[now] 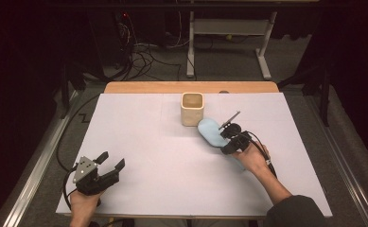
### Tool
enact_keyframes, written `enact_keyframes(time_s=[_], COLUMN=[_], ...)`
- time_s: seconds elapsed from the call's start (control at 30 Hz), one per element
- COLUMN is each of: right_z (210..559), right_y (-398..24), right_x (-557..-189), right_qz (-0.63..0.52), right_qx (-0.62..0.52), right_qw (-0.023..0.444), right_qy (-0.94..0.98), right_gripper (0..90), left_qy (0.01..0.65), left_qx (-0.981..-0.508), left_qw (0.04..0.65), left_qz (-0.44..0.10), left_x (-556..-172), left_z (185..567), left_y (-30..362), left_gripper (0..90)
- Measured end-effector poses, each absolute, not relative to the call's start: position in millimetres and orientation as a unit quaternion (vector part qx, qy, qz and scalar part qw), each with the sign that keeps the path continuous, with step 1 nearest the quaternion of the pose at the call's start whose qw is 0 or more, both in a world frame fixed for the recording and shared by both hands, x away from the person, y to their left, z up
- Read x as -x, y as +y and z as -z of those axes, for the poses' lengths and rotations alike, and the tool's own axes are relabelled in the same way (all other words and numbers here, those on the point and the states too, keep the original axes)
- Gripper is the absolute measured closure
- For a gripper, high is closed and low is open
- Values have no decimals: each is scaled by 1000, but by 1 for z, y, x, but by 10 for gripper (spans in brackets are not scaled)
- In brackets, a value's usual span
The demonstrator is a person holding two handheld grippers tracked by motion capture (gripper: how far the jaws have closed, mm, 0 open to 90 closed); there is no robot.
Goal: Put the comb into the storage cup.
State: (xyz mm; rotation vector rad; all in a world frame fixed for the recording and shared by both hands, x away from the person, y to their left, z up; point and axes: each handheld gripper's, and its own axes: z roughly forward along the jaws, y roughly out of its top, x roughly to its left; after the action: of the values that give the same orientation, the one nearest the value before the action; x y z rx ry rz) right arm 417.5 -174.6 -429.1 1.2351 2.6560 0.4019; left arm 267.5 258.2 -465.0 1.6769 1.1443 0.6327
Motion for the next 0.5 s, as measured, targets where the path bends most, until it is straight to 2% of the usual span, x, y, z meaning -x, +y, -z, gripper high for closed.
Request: enact_keyframes(time_s=[0.5], right_z=[422], right_y=[-185], right_x=[-407], right_qz=[-155], right_qx=[-414], right_qw=[95], right_qy=[892], right_gripper=[706], left_qy=[473], left_qx=[-691], left_qw=[481], left_qz=[-259], left_x=[-266], left_z=[466], left_y=[259], left_gripper=[278])
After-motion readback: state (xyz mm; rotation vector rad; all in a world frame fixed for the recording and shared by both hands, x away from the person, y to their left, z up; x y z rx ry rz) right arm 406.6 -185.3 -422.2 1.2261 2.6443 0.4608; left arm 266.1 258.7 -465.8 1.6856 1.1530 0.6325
